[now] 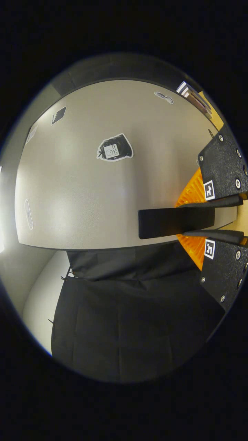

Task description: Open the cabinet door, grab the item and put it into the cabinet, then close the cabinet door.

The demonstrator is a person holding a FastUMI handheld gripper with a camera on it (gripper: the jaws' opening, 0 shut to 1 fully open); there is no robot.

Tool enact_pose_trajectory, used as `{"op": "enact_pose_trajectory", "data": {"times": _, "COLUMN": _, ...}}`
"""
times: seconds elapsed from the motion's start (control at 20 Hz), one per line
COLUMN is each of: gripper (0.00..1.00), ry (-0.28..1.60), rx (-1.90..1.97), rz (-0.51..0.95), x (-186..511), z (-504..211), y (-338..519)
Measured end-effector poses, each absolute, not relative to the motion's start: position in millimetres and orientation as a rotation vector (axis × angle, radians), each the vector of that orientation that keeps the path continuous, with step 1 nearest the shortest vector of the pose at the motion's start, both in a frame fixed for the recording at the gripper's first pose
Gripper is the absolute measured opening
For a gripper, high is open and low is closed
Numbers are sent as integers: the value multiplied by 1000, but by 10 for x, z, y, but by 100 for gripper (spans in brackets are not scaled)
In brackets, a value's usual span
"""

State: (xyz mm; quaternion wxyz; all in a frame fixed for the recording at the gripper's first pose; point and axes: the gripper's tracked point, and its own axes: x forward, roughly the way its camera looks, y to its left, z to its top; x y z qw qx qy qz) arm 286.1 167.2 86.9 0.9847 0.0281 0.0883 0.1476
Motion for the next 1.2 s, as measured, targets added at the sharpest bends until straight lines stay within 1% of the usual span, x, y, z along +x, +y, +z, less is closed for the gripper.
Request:
{"op": "enact_pose_trajectory", "data": {"times": 0.8, "gripper": 27, "ry": 223, "rx": 63, "rz": 367, "x": 2462, "z": 964, "y": 1523}}
{"op": "enact_pose_trajectory", "data": {"times": 1.2, "gripper": 27, "ry": 217, "rx": 76, "rz": 390, "x": 2276, "z": 1002, "y": 1394}}
